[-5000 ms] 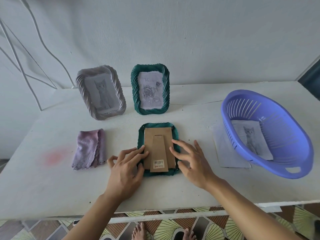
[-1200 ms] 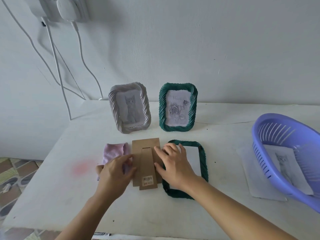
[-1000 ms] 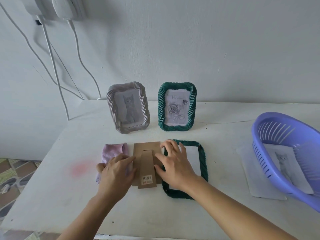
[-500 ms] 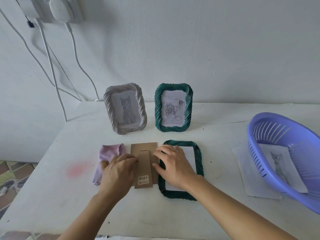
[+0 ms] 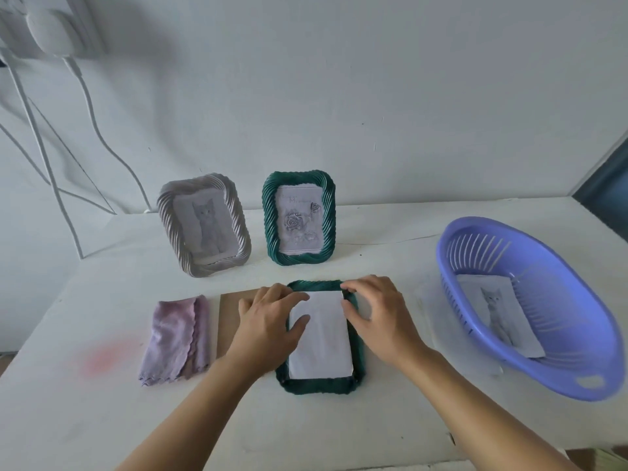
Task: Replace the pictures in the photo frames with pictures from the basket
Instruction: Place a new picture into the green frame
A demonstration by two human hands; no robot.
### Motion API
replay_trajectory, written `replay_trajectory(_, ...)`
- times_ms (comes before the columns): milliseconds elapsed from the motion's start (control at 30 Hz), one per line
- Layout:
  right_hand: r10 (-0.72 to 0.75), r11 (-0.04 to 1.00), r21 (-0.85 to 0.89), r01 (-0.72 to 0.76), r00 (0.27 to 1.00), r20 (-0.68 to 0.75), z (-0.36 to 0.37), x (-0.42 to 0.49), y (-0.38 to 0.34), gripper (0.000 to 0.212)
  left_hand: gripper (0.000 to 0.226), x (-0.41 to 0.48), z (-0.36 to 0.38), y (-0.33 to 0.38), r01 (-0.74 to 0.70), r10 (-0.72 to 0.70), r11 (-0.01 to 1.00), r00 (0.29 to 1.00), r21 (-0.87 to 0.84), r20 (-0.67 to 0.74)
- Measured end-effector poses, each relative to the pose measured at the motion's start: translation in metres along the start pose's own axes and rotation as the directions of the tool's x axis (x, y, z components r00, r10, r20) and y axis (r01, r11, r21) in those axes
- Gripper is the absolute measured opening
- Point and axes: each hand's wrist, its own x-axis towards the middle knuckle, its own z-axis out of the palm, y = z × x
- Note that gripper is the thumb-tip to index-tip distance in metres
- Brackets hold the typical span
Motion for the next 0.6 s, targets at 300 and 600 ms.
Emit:
replay_trajectory(300,0.05,0.966,-0.259,0.023,0.96,0.274,0.007,0.01,0.013,0.053,0.063,0.027,0.005,-0.005,-0.035,-0.004,0.971,0.987,0.238,0.161)
replay_trajectory(600,0.091,0.952,-0.306,0.029,0.924,0.371,0.012,0.021,0.009,0.059,0.064,0.033,0.004,-0.013,-0.018,-0.012,0.986,0.985,0.165,0.174)
